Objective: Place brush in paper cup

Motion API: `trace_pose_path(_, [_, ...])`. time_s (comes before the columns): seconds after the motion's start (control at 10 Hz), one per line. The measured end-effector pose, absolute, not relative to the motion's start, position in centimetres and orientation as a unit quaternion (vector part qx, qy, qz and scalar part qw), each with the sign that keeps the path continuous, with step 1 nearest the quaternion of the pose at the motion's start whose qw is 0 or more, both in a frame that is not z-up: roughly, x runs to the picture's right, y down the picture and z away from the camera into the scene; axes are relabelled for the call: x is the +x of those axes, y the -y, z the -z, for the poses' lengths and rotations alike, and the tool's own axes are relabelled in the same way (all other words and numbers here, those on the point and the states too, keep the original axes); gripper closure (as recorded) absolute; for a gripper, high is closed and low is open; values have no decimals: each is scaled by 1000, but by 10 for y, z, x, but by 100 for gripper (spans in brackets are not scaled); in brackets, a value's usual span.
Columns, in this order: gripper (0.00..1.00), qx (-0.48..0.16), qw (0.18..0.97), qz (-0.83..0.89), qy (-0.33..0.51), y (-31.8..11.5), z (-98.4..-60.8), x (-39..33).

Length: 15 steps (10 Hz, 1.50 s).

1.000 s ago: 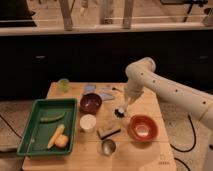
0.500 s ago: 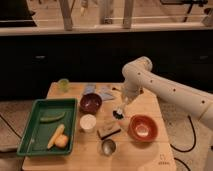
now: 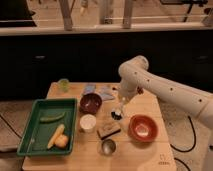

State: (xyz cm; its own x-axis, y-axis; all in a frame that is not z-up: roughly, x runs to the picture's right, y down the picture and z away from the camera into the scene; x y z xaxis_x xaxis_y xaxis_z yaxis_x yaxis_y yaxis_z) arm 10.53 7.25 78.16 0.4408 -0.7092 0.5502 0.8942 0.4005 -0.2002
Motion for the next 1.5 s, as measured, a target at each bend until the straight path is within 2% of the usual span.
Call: trace_pose_path(1.5, [99, -244, 731, 587, 246, -83, -772, 55])
